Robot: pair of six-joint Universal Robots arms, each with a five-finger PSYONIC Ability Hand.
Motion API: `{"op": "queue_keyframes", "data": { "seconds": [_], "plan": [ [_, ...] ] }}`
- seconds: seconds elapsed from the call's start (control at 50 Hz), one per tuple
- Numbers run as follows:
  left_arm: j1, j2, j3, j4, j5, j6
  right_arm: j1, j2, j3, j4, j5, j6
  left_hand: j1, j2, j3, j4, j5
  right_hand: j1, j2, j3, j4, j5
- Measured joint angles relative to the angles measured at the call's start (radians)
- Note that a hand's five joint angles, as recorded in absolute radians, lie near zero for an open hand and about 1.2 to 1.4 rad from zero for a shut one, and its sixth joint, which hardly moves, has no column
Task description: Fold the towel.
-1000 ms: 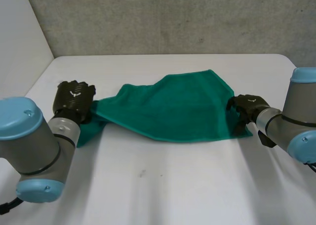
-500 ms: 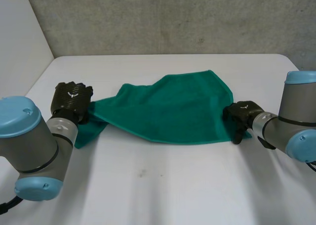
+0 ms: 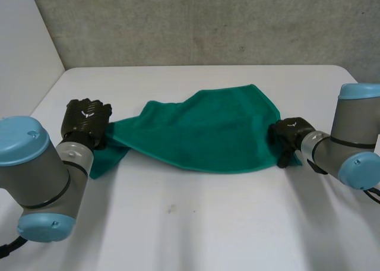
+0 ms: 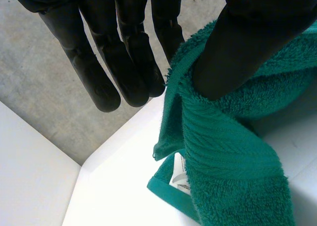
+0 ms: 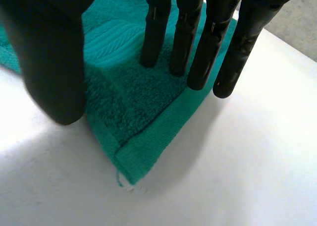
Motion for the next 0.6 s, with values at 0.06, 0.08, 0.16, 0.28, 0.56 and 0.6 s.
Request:
{"op": "queue_keyframes", "data": {
  "seconds": [0.06, 0.08, 0.16, 0.28, 0.56, 0.6],
  "plan": [
    [0.000, 0.001, -0.001, 0.000, 0.000, 0.000, 0.002, 0.003, -0.013, 0.000, 0.000, 0.000, 0.000, 0.000, 0.000, 0.000, 0.000, 0.015, 0.007, 0.018, 0.016, 0.070],
    [0.000, 0.001, -0.001, -0.001, 0.000, 0.000, 0.003, 0.005, -0.016, 0.000, 0.000, 0.000, 0.000, 0.000, 0.000, 0.000, 0.000, 0.015, 0.007, 0.018, 0.016, 0.070],
    [-0.001, 0.001, -0.002, -0.001, -0.001, 0.000, 0.004, 0.012, -0.027, 0.000, 0.000, 0.000, 0.000, 0.000, 0.000, 0.000, 0.000, 0.039, 0.044, 0.047, 0.044, 0.096],
    [-0.001, 0.001, -0.002, -0.001, -0.001, 0.000, 0.006, 0.028, -0.043, -0.001, 0.001, 0.001, 0.000, 0.000, 0.000, 0.000, 0.000, 0.217, 0.259, 0.254, 0.254, 0.303],
    [-0.006, -0.004, -0.007, -0.023, -0.003, 0.001, -0.006, -0.073, -0.034, -0.031, 0.011, 0.020, -0.056, -0.098, -0.094, -0.097, -0.050, 0.418, 0.518, 0.523, 0.532, 0.583],
    [-0.010, -0.008, -0.010, -0.048, -0.002, 0.001, -0.009, -0.122, -0.012, -0.020, 0.011, 0.016, -0.468, -0.491, -0.481, -0.491, -0.425, 0.418, 0.518, 0.523, 0.532, 0.584]
  ]
}}
